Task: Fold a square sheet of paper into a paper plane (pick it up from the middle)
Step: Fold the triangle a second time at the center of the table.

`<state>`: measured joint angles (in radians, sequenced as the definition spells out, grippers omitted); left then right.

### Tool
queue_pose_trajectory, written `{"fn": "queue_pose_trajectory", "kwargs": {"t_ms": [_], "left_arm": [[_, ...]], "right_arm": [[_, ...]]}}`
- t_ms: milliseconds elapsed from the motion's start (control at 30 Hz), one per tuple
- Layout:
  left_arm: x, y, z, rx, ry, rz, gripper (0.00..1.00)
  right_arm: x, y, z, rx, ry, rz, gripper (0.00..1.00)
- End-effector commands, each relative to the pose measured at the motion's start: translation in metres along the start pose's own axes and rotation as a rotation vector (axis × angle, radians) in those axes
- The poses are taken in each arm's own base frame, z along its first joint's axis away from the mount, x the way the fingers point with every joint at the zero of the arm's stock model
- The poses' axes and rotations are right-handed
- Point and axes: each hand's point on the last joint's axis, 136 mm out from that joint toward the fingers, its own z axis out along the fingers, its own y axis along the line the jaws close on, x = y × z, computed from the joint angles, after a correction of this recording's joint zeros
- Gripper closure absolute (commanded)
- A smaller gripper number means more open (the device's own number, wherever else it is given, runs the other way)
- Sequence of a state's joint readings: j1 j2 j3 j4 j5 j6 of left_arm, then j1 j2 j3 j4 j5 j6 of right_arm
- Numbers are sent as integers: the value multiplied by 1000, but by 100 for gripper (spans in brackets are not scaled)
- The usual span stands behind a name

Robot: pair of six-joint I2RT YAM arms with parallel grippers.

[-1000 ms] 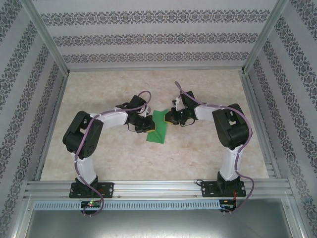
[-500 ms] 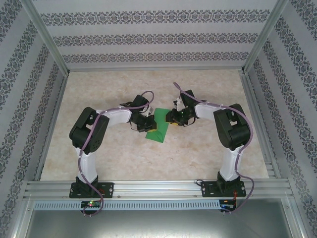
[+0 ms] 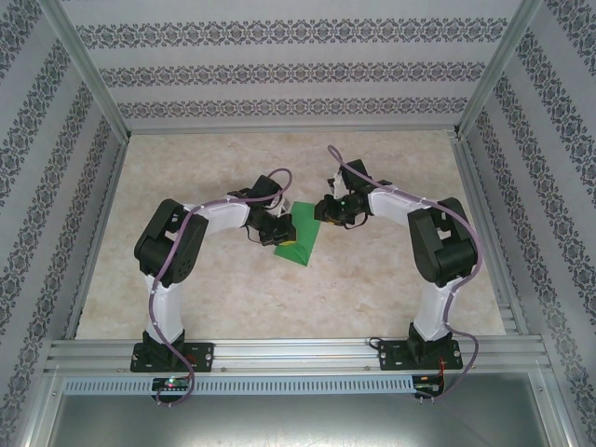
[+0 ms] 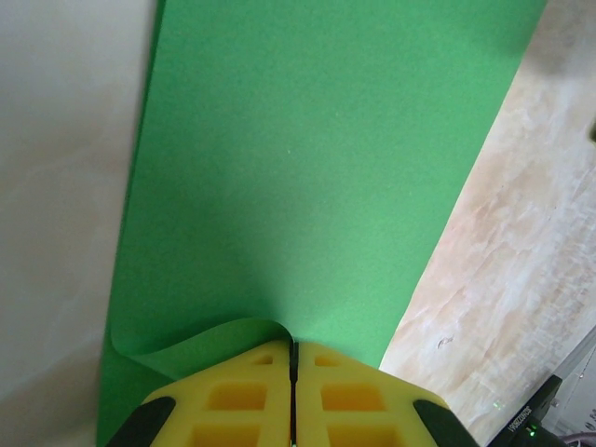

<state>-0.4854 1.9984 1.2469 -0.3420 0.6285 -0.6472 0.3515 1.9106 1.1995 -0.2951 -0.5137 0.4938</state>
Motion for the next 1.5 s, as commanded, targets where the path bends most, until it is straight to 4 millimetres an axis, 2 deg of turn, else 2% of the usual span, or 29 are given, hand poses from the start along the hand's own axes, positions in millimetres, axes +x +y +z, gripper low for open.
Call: {"fn": "queue_pose_trajectory", "kwargs": {"t_ms": [0,467,933,1467], "left_arm": [[5,-4,2,-5,28,26,91],[5,-7,5,-7,46,38,90],[7,-4,15,-32,81,59,89],[2,-9,16,-26,78,70,89]], "right_arm": [[0,2,13,-17,22,1,77],[13,-15,37,27,92,-3,85],[14,-15,33,48,99,-28,87],[17,-16,38,53,119,-30,87]]}}
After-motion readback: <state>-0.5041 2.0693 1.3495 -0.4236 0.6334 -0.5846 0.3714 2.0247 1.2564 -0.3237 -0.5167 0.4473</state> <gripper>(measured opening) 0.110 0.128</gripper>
